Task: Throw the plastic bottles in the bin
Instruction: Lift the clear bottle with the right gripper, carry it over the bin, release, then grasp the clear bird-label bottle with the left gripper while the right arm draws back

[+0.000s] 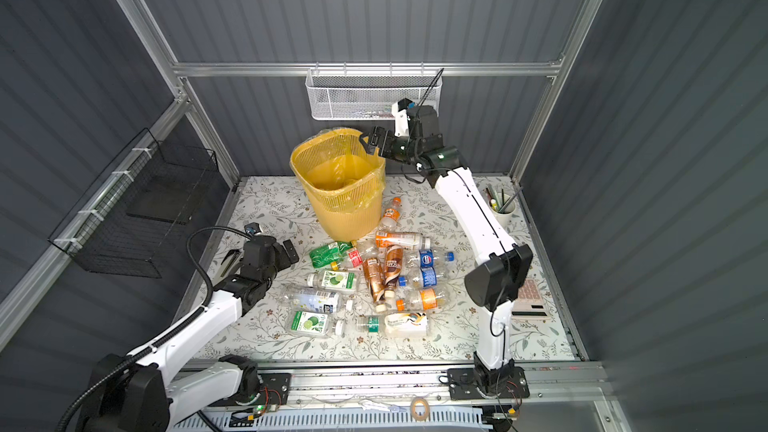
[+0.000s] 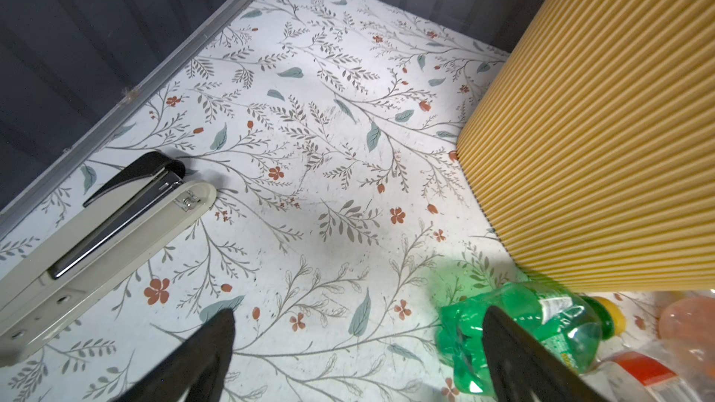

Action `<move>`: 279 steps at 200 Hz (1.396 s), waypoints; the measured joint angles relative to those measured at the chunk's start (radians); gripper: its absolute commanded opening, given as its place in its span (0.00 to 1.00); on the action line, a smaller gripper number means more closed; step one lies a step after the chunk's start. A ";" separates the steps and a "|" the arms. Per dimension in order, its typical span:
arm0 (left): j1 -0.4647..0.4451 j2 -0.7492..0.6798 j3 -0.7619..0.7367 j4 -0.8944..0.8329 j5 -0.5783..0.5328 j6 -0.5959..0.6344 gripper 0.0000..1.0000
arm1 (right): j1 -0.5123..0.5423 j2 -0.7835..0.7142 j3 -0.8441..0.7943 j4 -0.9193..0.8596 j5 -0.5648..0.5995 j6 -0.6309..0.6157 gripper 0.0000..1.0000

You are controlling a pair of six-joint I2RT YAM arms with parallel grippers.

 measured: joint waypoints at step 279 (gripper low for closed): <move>-0.840 0.494 0.507 -0.281 0.312 0.682 0.99 | -0.444 -0.826 -1.305 0.266 0.234 0.233 0.99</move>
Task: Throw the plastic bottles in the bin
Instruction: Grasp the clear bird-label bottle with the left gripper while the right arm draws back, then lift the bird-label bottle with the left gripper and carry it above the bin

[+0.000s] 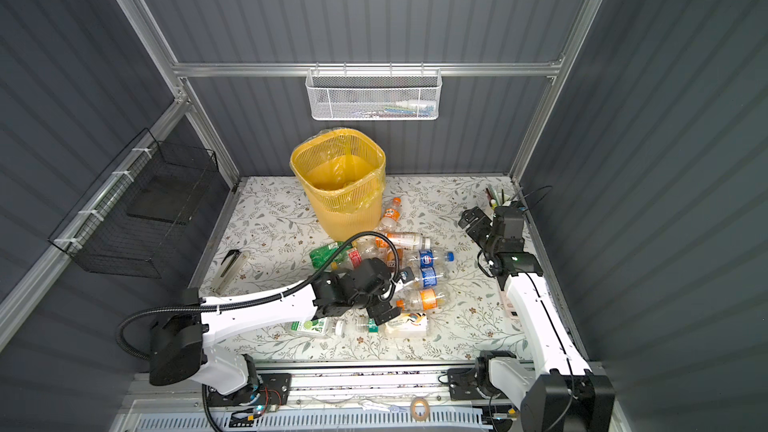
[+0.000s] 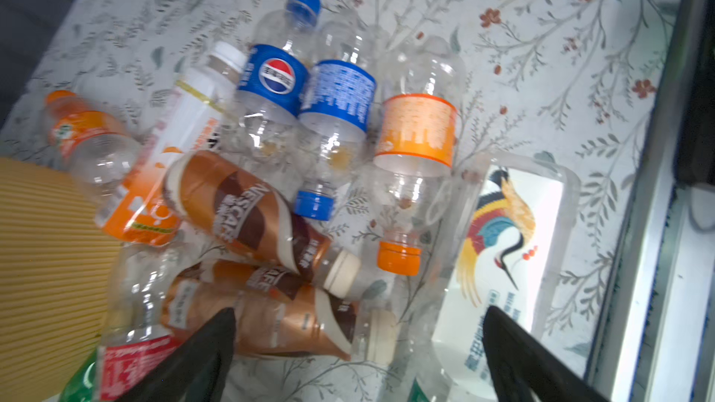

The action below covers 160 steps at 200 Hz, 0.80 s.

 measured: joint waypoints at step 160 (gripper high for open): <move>-0.035 0.248 0.092 -0.077 0.195 0.074 0.96 | -0.027 -0.062 -0.076 0.003 -0.011 0.014 0.99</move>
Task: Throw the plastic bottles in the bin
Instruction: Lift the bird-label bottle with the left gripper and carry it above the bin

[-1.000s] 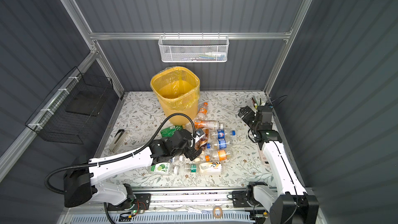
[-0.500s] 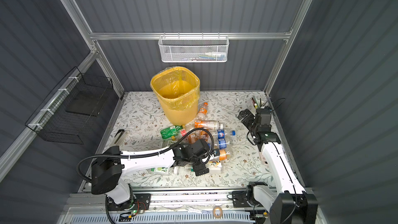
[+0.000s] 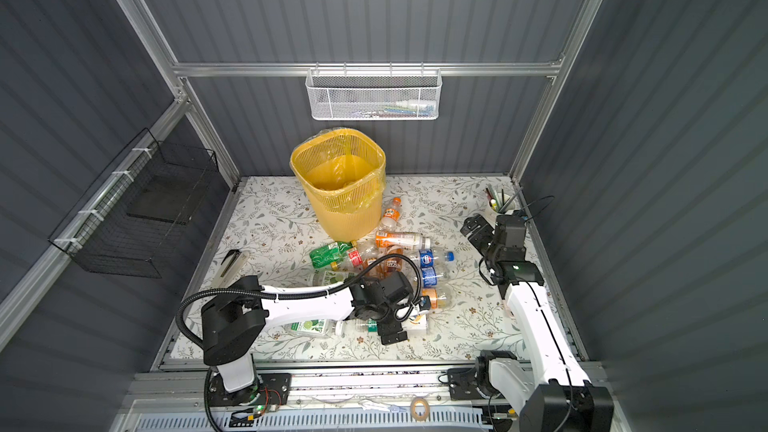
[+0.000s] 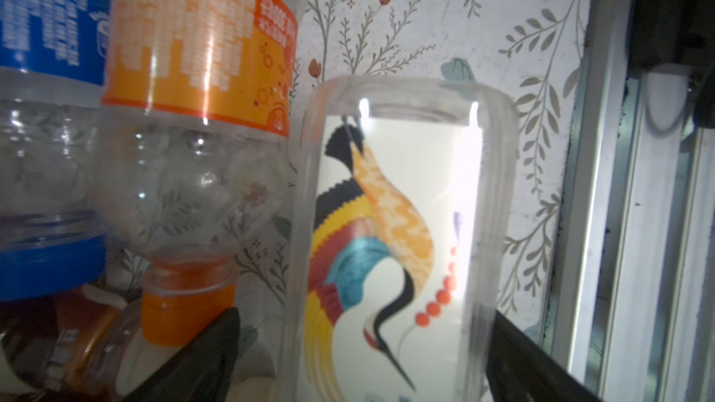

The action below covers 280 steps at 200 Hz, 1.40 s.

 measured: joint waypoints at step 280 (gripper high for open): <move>0.073 -0.496 0.045 0.335 -0.472 -0.003 0.55 | -0.031 -0.010 -0.029 0.028 -0.035 0.023 0.99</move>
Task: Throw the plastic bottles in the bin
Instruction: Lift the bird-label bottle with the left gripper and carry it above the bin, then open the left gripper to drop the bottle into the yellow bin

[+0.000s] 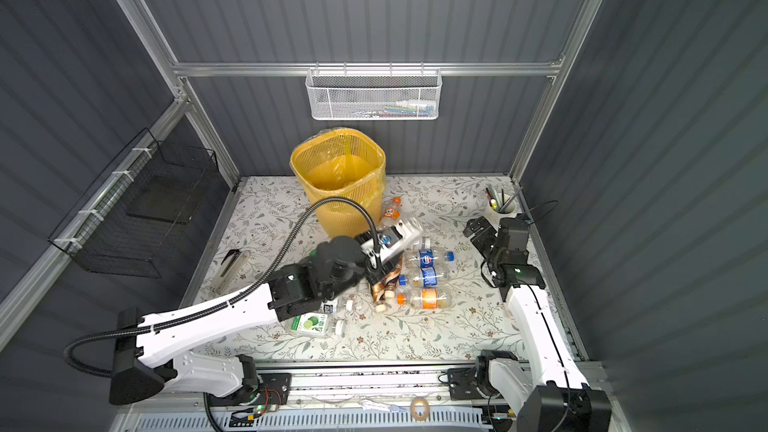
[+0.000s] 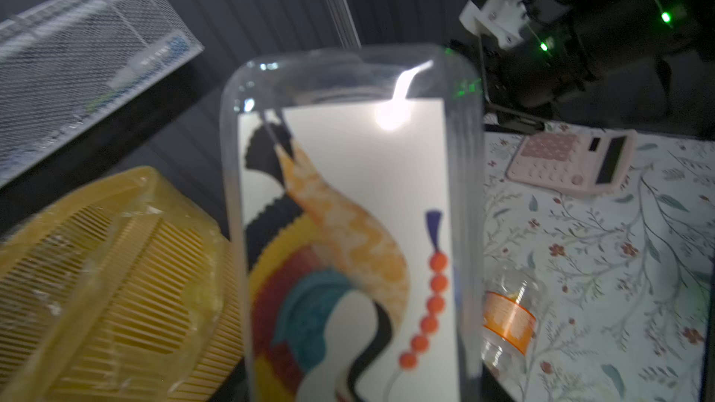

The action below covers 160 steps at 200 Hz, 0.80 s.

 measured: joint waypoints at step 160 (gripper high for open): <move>0.537 0.280 0.534 -0.208 0.019 -0.252 0.99 | 0.000 0.046 0.038 -0.008 -0.120 -0.060 0.99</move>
